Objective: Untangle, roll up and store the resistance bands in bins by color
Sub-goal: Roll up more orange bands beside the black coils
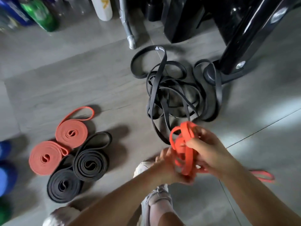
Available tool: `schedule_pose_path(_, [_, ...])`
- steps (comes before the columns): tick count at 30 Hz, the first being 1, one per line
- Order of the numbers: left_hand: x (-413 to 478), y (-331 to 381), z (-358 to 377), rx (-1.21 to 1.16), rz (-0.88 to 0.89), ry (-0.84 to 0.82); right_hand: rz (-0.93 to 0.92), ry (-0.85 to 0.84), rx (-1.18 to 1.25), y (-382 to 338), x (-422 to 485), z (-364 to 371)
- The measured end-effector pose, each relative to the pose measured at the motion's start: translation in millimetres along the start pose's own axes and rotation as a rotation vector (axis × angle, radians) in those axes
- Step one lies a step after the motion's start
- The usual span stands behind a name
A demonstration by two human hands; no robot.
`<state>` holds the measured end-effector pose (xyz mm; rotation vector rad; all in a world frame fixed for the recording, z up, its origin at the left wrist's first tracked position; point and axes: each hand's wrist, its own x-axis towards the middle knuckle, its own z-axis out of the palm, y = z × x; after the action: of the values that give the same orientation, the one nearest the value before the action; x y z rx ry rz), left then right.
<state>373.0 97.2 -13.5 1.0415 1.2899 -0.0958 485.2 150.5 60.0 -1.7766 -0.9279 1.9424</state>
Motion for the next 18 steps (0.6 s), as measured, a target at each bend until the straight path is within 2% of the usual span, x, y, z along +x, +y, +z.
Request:
schedule_pose_path(3, [-13, 13, 1, -0.597, 0.028, 0.133, -0.030, -0.159, 0.223, -40, -10, 50])
schedule_pose_path(6, [-13, 16, -31, -0.815, 0.123, 0.401, -0.103, -0.173, 0.312, -79, 1, 85])
schedule_pose_path(9, [-29, 13, -79, -0.992, 0.178, 0.589, -0.200, -0.122, 0.242, -117, 16, 100])
schedule_pose_path(12, [-58, 16, -127, -1.057, 0.254, 0.609, -0.278, -0.032, 0.131, -145, 24, 108])
schedule_pose_path(18, [-145, 41, -230, -1.010, 0.373, 0.789, -0.438, -0.013, 0.035, -188, 15, 142])
